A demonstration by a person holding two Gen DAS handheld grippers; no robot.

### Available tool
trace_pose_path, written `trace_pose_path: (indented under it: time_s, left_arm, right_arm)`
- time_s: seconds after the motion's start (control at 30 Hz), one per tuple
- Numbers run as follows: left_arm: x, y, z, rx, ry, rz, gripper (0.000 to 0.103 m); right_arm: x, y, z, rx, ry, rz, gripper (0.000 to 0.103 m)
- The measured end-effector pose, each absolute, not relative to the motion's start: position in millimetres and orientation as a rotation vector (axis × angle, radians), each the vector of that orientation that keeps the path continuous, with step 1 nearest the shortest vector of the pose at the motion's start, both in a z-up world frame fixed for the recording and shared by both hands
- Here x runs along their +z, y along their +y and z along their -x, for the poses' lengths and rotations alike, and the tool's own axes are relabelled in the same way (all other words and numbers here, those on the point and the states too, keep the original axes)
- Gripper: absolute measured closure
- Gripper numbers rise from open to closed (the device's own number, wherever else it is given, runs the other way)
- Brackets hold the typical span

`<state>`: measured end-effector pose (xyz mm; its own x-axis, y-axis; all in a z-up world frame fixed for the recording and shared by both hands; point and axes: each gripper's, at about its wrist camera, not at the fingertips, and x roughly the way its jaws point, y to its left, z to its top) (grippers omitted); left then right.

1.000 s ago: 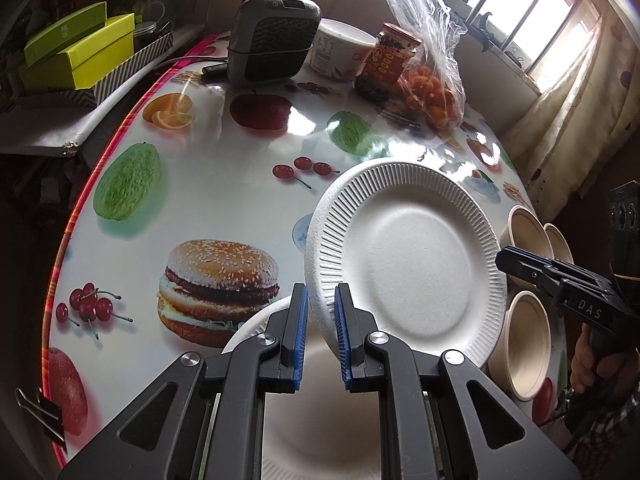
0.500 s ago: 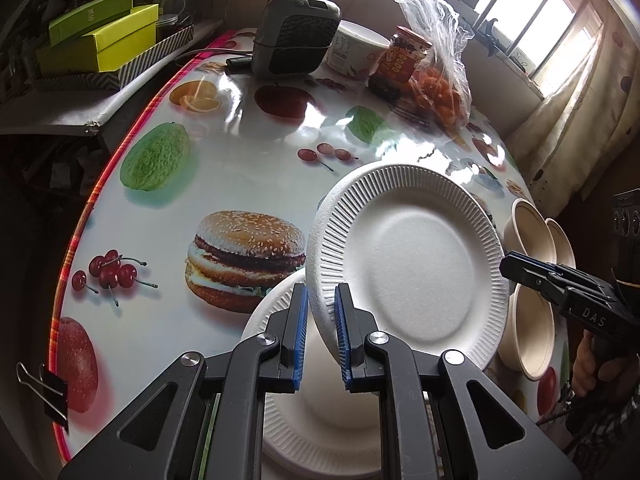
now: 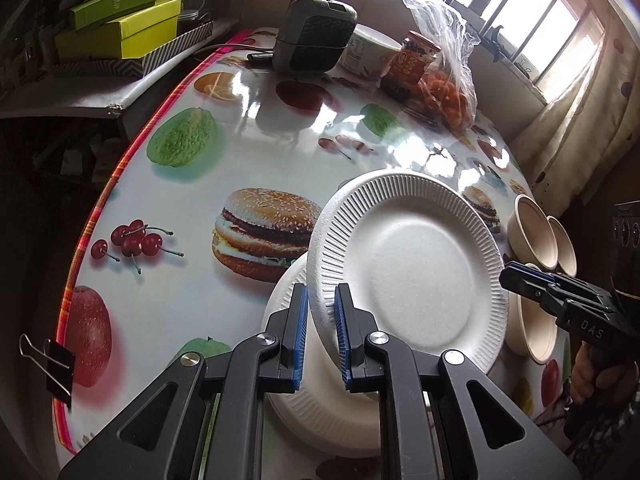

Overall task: Organize plates and bowls
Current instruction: 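Carry the held white plates with both grippers over the plate stack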

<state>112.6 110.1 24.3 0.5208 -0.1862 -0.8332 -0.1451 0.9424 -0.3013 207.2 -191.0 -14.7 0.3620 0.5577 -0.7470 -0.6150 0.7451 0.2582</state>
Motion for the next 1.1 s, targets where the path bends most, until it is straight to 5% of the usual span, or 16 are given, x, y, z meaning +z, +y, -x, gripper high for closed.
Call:
trace_pose_path:
  time_s: [1.1]
  left_arm:
    - [12, 125, -75, 0.007, 1.028, 0.376, 0.089]
  right_arm:
    - [-33, -174, -176, 0.783, 0.947, 0.101, 0.086]
